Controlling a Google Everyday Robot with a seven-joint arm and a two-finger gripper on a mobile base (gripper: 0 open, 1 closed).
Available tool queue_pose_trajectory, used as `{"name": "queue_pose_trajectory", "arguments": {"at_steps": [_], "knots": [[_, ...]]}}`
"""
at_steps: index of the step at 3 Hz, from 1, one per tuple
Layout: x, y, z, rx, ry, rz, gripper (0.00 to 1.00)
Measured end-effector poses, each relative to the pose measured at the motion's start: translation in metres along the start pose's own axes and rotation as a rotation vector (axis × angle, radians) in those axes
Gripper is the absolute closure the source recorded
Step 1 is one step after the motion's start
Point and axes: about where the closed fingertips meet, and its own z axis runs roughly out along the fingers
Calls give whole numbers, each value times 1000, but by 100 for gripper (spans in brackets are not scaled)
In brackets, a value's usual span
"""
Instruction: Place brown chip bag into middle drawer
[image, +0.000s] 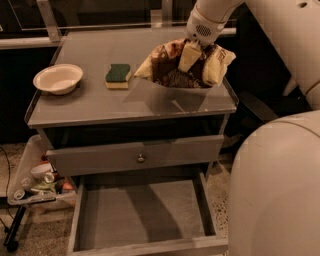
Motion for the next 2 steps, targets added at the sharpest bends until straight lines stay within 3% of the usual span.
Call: {"name": "queue_pose_trajectory", "arguments": {"at_steps": [1, 2], "knots": [[0, 0, 0, 0, 0, 0, 100], [3, 16, -3, -10, 6, 7, 100]]}}
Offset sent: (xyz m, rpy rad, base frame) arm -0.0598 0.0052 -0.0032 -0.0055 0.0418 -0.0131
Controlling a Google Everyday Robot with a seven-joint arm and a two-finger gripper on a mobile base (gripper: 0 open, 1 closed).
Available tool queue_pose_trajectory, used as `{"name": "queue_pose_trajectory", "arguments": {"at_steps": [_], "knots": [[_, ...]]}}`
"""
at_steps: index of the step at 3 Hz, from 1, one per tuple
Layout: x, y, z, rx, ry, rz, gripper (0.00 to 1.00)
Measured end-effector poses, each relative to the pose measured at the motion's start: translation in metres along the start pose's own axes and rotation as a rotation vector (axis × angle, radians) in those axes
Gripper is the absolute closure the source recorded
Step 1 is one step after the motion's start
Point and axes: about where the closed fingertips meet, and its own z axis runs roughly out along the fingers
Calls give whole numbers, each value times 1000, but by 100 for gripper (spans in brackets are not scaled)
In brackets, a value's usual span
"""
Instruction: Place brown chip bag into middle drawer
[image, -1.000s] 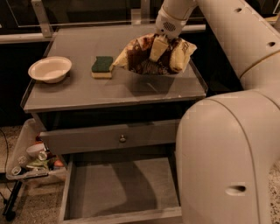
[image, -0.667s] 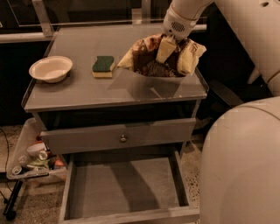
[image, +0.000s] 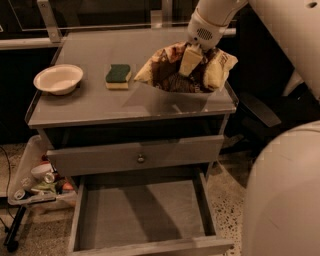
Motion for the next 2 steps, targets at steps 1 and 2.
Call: {"name": "queue_pose_trajectory", "arguments": {"at_steps": [1, 2], "knots": [[15, 32, -14, 20, 7, 49, 100], [30, 77, -22, 25, 6, 105, 100]]}}
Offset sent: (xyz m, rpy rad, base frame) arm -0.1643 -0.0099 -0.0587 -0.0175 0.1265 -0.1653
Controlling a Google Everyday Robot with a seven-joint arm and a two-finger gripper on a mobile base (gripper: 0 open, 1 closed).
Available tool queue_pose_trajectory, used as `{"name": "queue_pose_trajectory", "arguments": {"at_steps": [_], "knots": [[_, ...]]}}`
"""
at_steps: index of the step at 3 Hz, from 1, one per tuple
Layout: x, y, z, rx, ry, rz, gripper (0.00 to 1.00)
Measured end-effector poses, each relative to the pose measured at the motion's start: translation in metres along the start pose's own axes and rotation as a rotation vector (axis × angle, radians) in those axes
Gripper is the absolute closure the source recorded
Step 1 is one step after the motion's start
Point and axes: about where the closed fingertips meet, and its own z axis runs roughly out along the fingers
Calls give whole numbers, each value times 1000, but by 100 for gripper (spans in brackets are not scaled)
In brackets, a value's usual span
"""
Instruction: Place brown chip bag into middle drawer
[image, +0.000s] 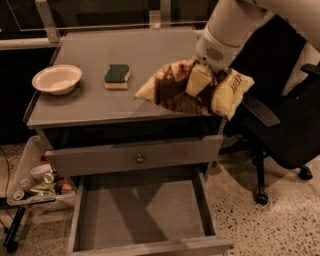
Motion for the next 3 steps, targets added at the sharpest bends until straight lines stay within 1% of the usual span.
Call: {"name": "queue_pose_trajectory", "arguments": {"at_steps": [1, 2, 3], "knots": [[29, 46, 7, -43, 15, 55, 100], [40, 55, 17, -64, 43, 59, 100], [40, 55, 17, -64, 43, 59, 100]]}}
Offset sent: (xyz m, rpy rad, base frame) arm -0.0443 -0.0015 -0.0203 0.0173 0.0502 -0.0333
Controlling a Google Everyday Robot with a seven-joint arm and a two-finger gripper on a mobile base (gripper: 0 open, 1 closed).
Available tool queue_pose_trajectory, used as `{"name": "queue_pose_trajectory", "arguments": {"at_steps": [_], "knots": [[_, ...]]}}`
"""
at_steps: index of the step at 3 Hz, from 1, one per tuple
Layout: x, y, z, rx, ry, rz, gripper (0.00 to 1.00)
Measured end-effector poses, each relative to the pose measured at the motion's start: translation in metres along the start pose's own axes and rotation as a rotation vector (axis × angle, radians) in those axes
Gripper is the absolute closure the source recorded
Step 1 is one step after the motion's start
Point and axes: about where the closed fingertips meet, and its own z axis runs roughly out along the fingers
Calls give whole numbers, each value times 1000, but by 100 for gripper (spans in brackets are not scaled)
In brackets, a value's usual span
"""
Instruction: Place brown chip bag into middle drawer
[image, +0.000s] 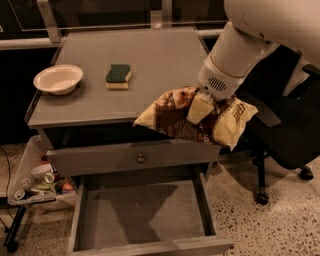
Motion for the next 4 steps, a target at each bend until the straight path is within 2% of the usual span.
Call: {"name": "queue_pose_trajectory", "arguments": {"at_steps": [1, 2, 3, 4], "knots": [[6, 14, 2, -9, 9, 5, 100], [25, 47, 10, -36, -5, 68, 100], [62, 86, 44, -113, -3, 167, 100], [62, 86, 44, -113, -3, 167, 100]]}}
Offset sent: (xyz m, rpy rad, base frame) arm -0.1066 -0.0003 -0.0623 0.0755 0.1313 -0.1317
